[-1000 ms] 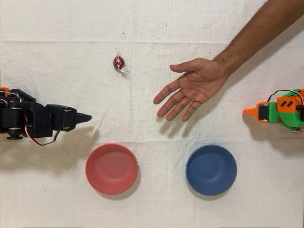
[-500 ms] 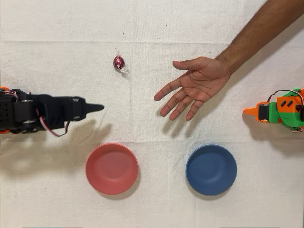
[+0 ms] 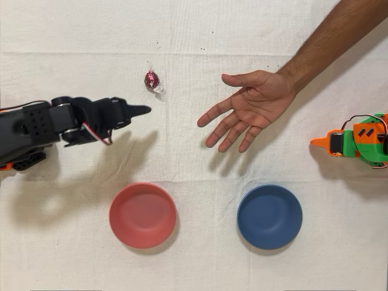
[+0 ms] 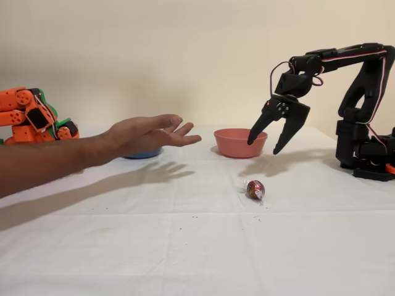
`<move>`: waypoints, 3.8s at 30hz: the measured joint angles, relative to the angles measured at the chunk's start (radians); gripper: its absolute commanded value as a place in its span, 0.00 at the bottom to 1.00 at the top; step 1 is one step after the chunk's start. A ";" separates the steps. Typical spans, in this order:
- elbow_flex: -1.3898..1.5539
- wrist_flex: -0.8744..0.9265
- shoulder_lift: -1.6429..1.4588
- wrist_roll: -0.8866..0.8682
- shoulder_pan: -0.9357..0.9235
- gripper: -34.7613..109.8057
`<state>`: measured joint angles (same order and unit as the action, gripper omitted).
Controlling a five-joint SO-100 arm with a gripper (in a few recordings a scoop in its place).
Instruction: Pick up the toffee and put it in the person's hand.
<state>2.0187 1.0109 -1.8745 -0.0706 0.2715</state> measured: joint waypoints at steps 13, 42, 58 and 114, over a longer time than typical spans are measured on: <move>-0.164 -0.037 0.249 0.031 0.061 0.47; -0.425 -0.012 0.568 -0.028 0.190 0.45; -0.476 -0.023 0.655 -0.020 0.190 0.40; -0.773 -0.052 0.497 0.066 0.015 0.28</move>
<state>1.2456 0.9587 -1.3775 -0.0046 0.2869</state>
